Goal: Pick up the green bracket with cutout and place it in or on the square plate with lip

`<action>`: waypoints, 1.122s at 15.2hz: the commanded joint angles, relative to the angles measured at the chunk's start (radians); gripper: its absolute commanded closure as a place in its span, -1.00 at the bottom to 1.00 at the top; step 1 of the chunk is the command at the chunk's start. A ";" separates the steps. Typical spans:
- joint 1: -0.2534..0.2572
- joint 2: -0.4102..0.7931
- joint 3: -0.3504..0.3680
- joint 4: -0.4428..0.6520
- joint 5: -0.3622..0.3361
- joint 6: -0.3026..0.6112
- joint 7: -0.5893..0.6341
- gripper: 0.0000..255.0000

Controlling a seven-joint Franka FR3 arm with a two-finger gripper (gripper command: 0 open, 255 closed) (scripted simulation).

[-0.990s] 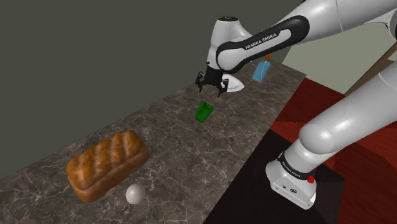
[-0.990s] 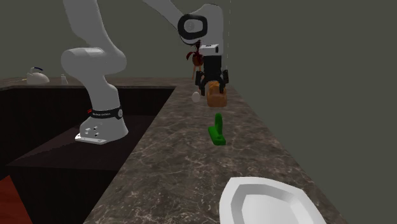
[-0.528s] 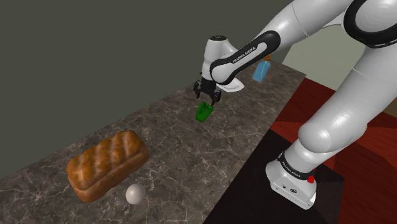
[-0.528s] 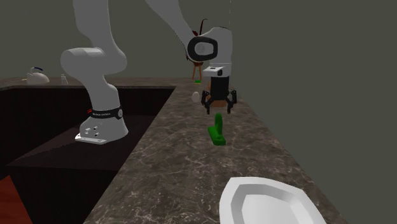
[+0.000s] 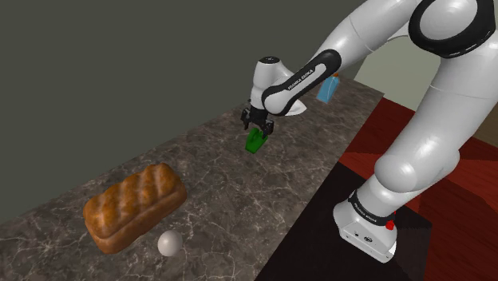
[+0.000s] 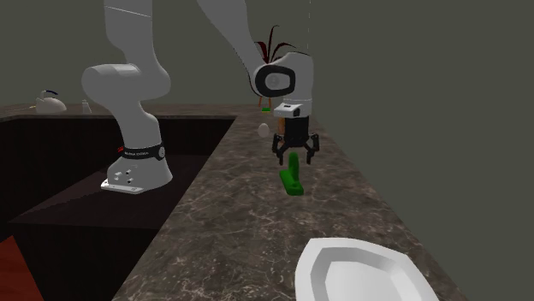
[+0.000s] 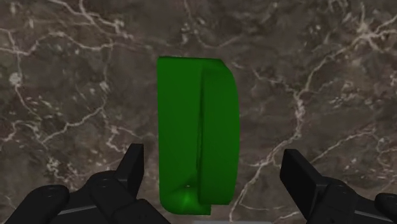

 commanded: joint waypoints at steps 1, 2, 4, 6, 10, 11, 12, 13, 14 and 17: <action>0.001 0.005 -0.002 -0.001 -0.005 0.006 0.003 -1.00; 0.001 0.005 -0.002 -0.001 -0.005 0.006 0.003 -1.00; 0.001 0.005 -0.002 -0.001 -0.005 0.006 0.003 -1.00; 0.001 0.004 -0.002 -0.001 -0.005 0.006 0.003 -1.00; 0.001 0.004 -0.002 -0.001 -0.005 0.006 0.003 1.00; 0.001 0.004 -0.002 -0.001 -0.005 0.006 0.003 1.00; 0.001 0.004 -0.002 -0.001 -0.004 0.006 0.003 1.00; 0.001 0.004 -0.002 -0.001 -0.004 0.005 0.003 1.00; 0.001 0.004 -0.002 -0.002 -0.005 0.006 0.003 1.00; 0.001 0.005 -0.002 -0.001 -0.005 0.006 0.003 1.00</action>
